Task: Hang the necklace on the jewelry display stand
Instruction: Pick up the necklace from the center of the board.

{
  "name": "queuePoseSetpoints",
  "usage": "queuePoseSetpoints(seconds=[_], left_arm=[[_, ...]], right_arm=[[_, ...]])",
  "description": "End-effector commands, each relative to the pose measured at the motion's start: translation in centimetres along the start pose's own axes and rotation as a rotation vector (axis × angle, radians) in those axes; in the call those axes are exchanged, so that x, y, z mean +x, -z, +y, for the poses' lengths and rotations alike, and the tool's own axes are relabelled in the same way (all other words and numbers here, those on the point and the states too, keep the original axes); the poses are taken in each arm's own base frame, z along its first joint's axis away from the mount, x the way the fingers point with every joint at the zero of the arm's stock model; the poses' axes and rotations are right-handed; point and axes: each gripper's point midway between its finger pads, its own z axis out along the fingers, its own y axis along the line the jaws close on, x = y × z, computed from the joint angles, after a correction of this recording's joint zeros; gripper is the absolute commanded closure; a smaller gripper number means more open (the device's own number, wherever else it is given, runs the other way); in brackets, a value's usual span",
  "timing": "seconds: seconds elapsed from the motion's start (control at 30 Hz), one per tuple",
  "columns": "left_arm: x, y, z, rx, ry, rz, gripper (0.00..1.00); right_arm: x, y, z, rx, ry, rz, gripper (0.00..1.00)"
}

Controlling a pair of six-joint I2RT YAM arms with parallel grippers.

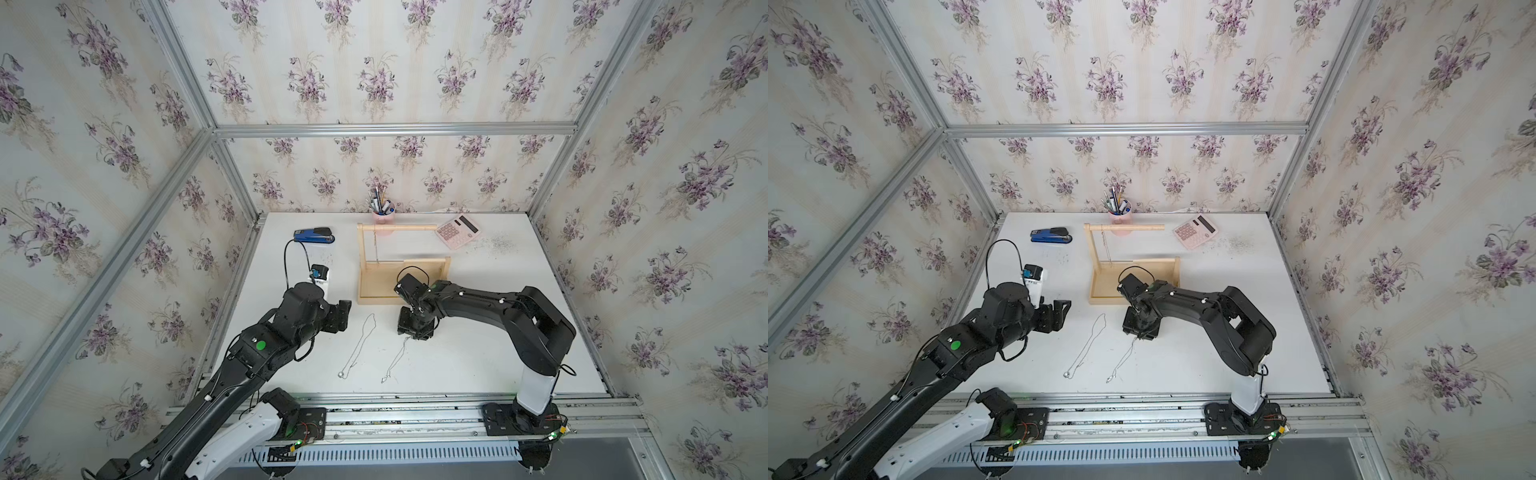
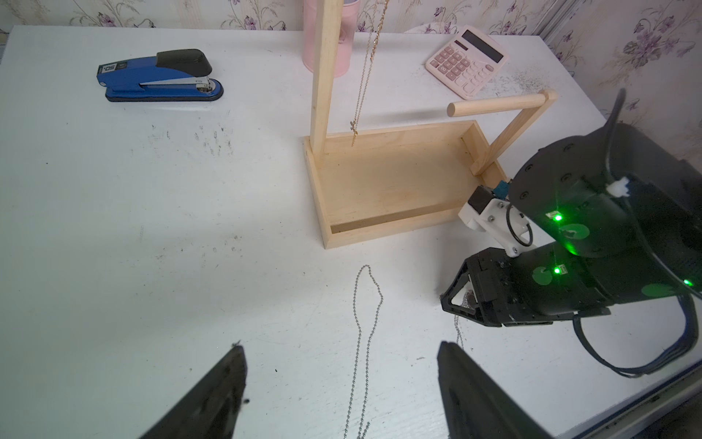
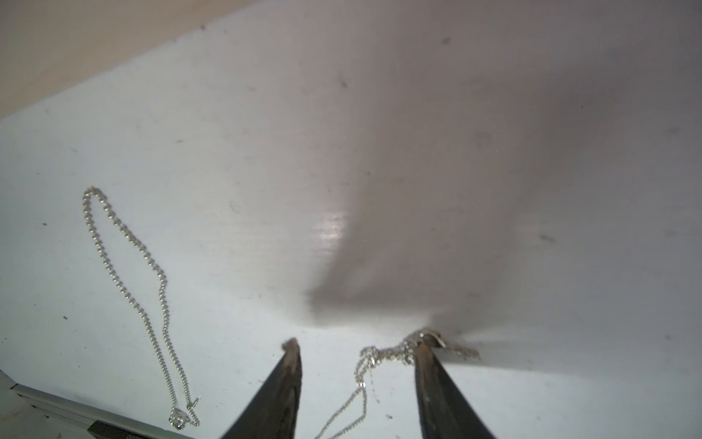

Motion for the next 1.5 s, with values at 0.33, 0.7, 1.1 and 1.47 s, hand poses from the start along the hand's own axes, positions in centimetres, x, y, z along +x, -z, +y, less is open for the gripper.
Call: queuePoseSetpoints(seconds=[0.33, 0.7, 1.1, 1.47], left_arm=[[0.2, -0.8, -0.1, -0.001, -0.006, 0.015, 0.19], [0.0, -0.9, -0.2, -0.005, -0.006, 0.024, 0.19], [0.9, -1.4, -0.4, 0.000, -0.001, 0.079, 0.22], [1.8, -2.0, -0.8, 0.028, 0.034, 0.103, 0.24]], right_arm=[[-1.4, -1.3, -2.5, 0.247, 0.130, -0.100, 0.70], [-0.6, -1.9, -2.4, 0.193, 0.129, -0.092, 1.00], [-1.4, 3.4, 0.7, 0.132, 0.171, -0.225, 1.00], [-1.6, 9.6, 2.5, 0.034, 0.173, -0.332, 1.00]])
